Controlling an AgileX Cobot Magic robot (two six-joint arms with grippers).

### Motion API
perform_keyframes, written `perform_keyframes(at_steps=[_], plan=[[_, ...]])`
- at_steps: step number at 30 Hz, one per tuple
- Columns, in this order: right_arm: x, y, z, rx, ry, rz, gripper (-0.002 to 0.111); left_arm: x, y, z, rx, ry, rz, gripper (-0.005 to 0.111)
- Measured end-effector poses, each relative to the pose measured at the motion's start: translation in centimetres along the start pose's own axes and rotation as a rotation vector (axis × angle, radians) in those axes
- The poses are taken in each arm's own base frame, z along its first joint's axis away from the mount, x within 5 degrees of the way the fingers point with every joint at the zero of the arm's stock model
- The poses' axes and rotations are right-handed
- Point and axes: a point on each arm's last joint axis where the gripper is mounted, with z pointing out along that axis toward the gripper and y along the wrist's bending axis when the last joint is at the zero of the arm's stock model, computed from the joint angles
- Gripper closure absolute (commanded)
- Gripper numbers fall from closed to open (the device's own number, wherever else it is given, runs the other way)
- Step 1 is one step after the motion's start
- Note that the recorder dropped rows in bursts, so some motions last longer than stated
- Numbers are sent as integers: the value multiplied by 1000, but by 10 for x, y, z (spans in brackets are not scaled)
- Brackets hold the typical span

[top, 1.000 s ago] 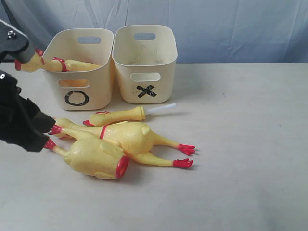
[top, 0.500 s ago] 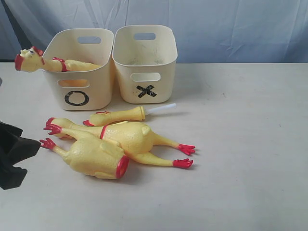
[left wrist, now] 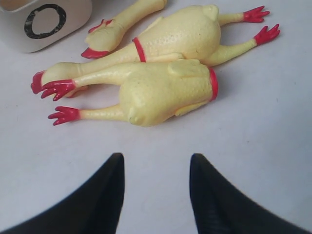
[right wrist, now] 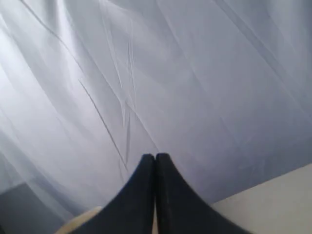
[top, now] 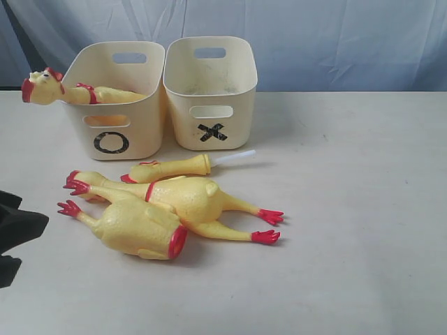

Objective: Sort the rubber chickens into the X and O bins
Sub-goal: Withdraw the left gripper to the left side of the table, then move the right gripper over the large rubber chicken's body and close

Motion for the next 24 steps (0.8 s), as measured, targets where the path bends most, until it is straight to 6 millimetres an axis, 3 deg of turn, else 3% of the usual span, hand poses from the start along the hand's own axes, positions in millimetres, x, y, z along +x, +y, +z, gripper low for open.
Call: perform_keyframes(at_steps=[1, 3, 8, 12, 15, 19, 24], plan=[[0, 0, 0, 5, 0, 140, 108, 1, 0, 0, 1, 7, 0, 66], [0, 0, 0, 3, 0, 200, 108, 2, 0, 0, 1, 12, 0, 66], [-7, 12, 1, -37, 106, 131, 108, 2, 1, 0, -9, 13, 9, 66], [-50, 44, -2, -112, 230, -105, 108, 1, 2, 0, -21, -1, 19, 66], [-66, 64, 4, -186, 392, -280, 108, 1, 2, 0, -21, -1, 19, 66], [-65, 81, 22, -325, 639, -427, 108, 3, 2, 0, -20, 14, 19, 66], [-52, 90, 50, -454, 872, -473, 108, 4, 2, 0, -19, 28, 19, 66]])
